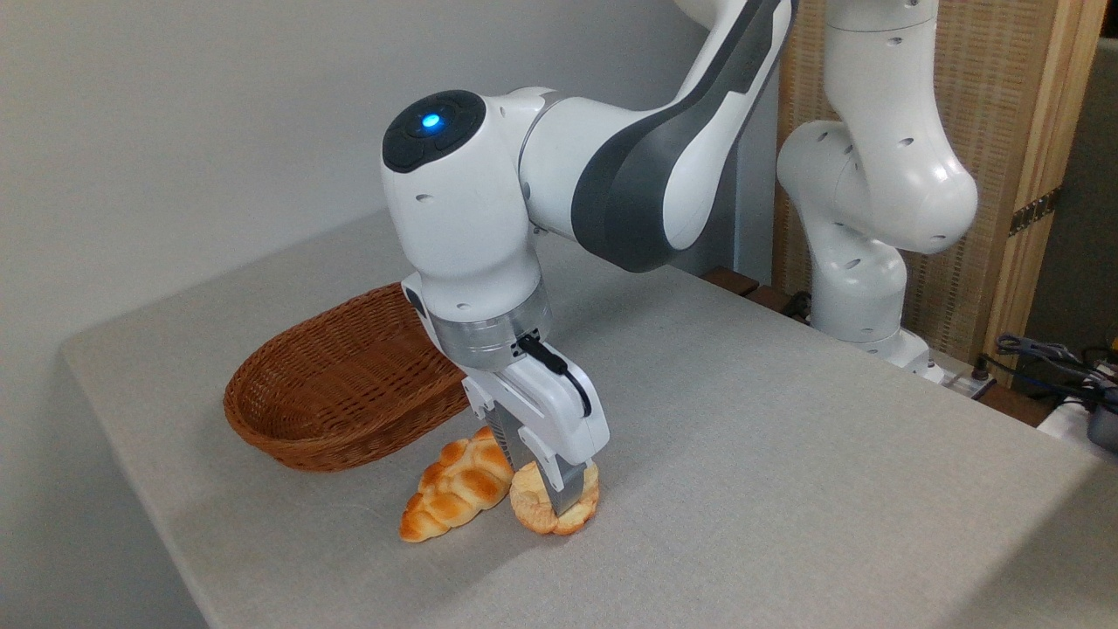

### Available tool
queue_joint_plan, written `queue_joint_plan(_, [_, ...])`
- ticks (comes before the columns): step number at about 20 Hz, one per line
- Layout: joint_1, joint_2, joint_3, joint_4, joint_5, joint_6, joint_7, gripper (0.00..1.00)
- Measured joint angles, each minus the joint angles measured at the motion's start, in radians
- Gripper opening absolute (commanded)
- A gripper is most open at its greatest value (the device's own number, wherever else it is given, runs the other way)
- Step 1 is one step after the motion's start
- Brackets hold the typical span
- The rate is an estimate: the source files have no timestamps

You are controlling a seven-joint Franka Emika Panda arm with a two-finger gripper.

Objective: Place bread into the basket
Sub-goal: 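Close the gripper on the round pale bun, then lift the bun and carry it over the wicker basket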

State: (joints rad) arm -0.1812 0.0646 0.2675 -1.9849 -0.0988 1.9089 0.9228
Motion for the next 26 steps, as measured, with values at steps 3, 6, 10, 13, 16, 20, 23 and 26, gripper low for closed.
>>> queue_joint_plan(3, [0.000,-0.005,0.000,0.003,0.000,0.000,0.000,0.50])
queue_joint_plan(6, [0.000,-0.030,0.000,0.022,0.000,0.001,0.000,0.51])
queue_joint_plan(10, [-0.007,-0.073,-0.014,0.055,-0.026,0.001,0.000,0.59])
queue_joint_plan(13, [-0.015,-0.090,-0.044,0.079,-0.107,0.001,-0.014,0.59])
queue_joint_plan(16, [-0.020,-0.092,-0.098,0.098,-0.136,0.009,-0.065,0.59])
queue_joint_plan(20, [-0.025,-0.091,-0.188,0.110,-0.174,0.059,-0.128,0.86])
queue_joint_plan(23, [-0.027,-0.084,-0.258,0.110,-0.178,0.099,-0.235,1.00])
queue_joint_plan(26, [-0.030,-0.067,-0.319,0.110,-0.176,0.129,-0.319,1.00])
